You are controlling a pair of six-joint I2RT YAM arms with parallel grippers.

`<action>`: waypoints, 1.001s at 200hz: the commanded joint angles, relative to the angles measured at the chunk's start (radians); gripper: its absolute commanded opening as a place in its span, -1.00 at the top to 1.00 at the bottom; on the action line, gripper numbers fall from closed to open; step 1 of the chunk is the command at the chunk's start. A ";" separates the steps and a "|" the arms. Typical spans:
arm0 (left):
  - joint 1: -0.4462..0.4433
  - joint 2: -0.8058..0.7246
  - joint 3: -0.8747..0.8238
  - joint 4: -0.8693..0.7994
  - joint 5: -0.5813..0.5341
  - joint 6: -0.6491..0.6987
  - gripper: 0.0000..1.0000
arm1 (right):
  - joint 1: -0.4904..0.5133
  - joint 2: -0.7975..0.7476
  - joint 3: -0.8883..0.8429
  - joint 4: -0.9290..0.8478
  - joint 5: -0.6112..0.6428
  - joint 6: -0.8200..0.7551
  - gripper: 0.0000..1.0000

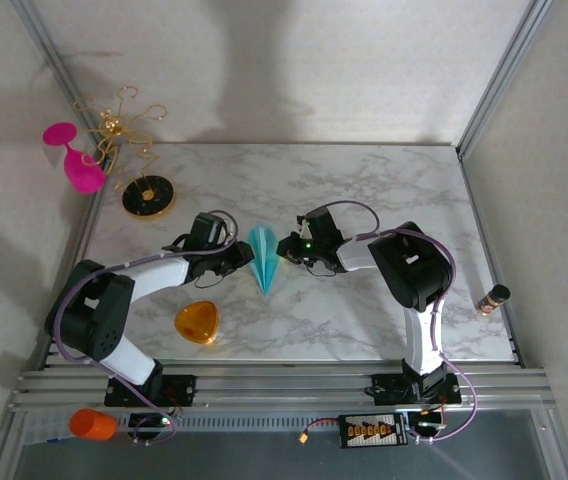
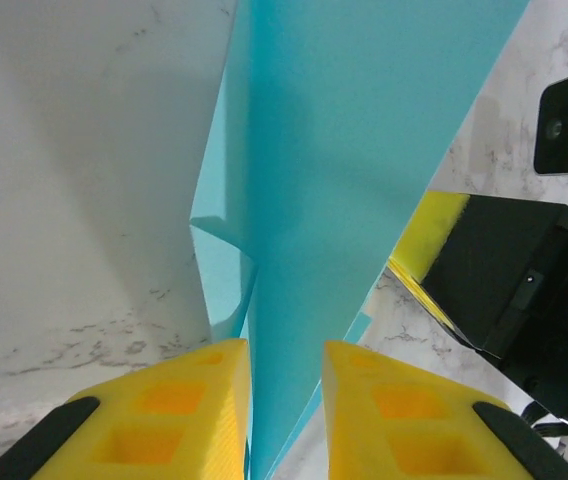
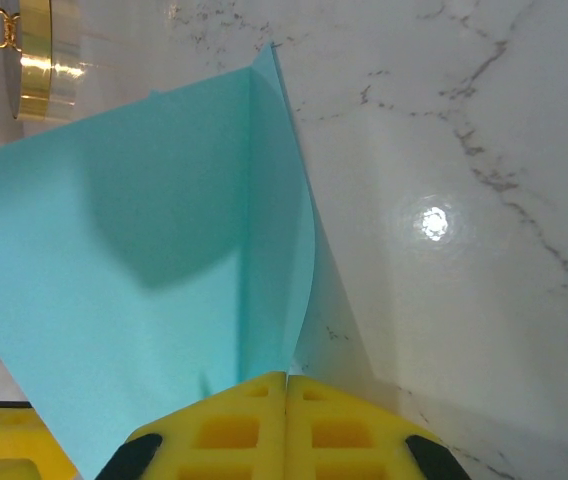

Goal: Fold a paper plane with a square sheet of paper (pick it up from the middle)
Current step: Turn over a paper plane at the center of the table.

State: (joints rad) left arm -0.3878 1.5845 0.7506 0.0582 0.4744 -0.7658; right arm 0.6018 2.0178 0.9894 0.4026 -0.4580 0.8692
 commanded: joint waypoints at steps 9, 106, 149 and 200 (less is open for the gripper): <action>-0.010 0.042 0.027 -0.017 0.025 0.014 0.47 | 0.001 0.009 0.012 -0.047 -0.013 -0.018 0.89; -0.017 0.056 0.035 -0.009 0.071 0.020 0.58 | 0.001 0.014 0.020 -0.056 -0.014 -0.020 0.89; -0.032 0.058 0.050 -0.027 0.071 0.036 0.61 | 0.001 0.019 0.025 -0.060 -0.011 -0.021 0.89; -0.069 0.103 0.099 -0.072 0.040 0.073 0.48 | 0.001 0.025 0.029 -0.061 -0.017 -0.019 0.89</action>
State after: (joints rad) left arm -0.4278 1.6596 0.7990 0.0406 0.5304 -0.7353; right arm 0.6018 2.0186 1.0023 0.3775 -0.4583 0.8639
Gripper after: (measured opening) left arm 0.253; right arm 0.059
